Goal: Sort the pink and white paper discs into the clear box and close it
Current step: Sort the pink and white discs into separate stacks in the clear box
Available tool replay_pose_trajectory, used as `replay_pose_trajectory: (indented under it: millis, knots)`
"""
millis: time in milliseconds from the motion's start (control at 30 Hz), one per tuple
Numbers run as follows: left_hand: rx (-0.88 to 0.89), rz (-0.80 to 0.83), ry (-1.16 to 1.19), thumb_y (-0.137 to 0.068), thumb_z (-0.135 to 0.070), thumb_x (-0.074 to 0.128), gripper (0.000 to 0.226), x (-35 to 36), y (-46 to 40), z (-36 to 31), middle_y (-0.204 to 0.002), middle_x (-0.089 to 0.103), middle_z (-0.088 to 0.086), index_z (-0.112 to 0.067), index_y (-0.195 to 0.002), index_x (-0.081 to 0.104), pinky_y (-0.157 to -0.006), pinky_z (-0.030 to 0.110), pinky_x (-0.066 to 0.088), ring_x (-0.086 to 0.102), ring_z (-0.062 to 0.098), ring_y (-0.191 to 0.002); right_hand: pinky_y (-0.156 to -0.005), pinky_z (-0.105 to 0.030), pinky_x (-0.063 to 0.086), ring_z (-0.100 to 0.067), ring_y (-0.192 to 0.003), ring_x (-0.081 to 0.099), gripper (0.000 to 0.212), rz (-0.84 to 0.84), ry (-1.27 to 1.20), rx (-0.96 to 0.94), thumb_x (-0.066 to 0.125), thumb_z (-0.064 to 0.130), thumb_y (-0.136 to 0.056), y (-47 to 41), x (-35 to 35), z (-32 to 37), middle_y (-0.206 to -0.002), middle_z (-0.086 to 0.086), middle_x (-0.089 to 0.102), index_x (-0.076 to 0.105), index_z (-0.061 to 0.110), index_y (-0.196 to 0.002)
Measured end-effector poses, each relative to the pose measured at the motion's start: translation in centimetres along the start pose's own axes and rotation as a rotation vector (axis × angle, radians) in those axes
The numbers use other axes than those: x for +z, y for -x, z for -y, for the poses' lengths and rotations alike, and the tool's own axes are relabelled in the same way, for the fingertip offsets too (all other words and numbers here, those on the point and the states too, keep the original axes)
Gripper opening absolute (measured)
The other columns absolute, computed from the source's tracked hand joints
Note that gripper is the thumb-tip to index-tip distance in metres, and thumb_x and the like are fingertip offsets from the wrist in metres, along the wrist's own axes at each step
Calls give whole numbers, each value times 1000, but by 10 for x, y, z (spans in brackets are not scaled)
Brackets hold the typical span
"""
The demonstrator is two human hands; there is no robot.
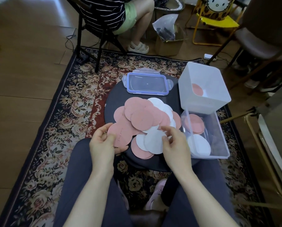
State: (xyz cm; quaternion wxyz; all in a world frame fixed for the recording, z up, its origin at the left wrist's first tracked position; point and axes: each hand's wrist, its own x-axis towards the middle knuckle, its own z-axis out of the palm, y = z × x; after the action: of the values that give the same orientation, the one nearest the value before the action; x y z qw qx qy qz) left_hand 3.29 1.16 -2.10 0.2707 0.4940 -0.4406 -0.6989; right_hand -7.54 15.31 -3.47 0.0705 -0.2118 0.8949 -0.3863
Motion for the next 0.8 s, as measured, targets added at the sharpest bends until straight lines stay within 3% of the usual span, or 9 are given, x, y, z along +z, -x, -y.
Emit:
replay_pose_trajectory:
  millis: [100,167,267,333,433,633,800]
  knots:
    - [-9,9,7,-96,2,48,25,4,2,2,-87,68,-8,-14,-111,61,-55,32,60,66,5,-70,-83,-40,42,-22,-97,48,33,-139,168,-194,55,8,-81,-6,5,8,-101,3,58,64,19,-110]
    - [-8,20,12,-96,2,47,26,5,3,2,-88,69,-7,-12,-112,61,-55,32,60,68,6,-73,-84,-40,41,-23,-96,50,28,-159,183,-253,57,21,-81,-19,13,18,-99,1,58,65,19,-108]
    - [-14,45,16,-95,4,47,27,5,6,3,-84,72,-9,-11,-109,64,-56,32,60,69,13,-80,-90,-35,28,-28,-107,48,48,-51,290,-220,62,46,-76,-40,25,28,-113,-2,56,61,18,-115]
    - [-26,61,22,-95,4,47,26,5,8,3,-82,73,-8,-12,-105,65,-55,32,60,70,14,-80,-91,-36,28,-29,-112,42,63,36,406,-198,68,57,-71,-48,30,28,-121,-3,51,56,18,-118]
    - [-44,62,26,-95,2,50,22,4,9,4,-81,70,-2,-13,-102,64,-54,32,59,71,19,-79,-89,-36,27,-28,-113,40,61,17,425,-219,71,57,-69,-50,30,28,-125,-4,49,57,20,-116]
    - [-43,93,2,-97,-4,50,19,5,9,4,-94,70,5,-12,-110,61,-57,37,61,73,24,-78,-79,-40,46,-19,-85,53,6,-62,-83,-25,65,22,-85,-41,19,31,-86,6,59,60,18,-83]
    - [-15,135,7,-98,-8,50,17,10,12,6,-90,72,4,-15,-110,61,-58,36,61,73,19,-72,-70,-23,46,-6,-69,56,12,13,-471,265,65,20,-87,-25,-2,34,-75,9,63,63,24,-76]
